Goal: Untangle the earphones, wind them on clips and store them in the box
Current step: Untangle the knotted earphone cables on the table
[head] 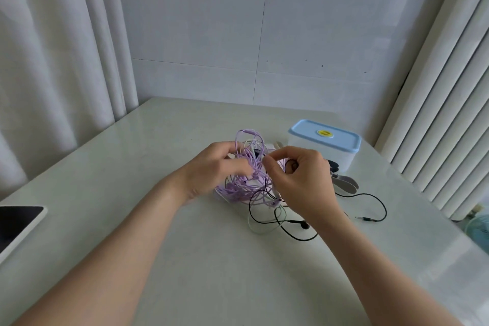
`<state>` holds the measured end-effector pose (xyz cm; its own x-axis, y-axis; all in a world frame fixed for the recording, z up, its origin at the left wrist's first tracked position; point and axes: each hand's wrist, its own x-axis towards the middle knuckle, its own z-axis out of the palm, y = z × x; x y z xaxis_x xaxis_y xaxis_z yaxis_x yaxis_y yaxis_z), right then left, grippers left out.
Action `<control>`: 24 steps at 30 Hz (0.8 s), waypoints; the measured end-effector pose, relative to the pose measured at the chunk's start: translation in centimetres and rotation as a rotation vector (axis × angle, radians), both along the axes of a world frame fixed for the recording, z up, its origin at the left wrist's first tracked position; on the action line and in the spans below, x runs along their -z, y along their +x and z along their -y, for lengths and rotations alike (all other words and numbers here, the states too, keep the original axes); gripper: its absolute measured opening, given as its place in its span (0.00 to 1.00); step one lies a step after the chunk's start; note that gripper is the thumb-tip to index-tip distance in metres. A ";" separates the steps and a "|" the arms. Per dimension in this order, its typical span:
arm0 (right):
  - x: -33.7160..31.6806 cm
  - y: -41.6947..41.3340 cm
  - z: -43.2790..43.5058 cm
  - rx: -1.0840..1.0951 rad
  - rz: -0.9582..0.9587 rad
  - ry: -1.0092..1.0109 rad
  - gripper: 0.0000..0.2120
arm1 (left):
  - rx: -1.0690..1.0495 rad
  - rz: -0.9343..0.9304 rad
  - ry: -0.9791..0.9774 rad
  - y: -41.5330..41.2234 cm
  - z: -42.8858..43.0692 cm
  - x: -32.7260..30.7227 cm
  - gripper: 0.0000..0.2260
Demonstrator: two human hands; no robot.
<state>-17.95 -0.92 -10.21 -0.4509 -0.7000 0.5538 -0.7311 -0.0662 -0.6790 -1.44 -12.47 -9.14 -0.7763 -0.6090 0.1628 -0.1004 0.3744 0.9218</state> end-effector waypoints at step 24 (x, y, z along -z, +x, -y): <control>0.3 -0.4 -0.2 0.140 -0.065 0.005 0.07 | 0.005 -0.126 0.038 -0.5 0.1 0.3 0.25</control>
<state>-18.35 -0.71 -10.54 -0.5076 -0.6357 0.5816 -0.7755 0.0430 -0.6299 -1.89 -12.54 -9.41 -0.7543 -0.6124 0.2366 0.0195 0.3394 0.9405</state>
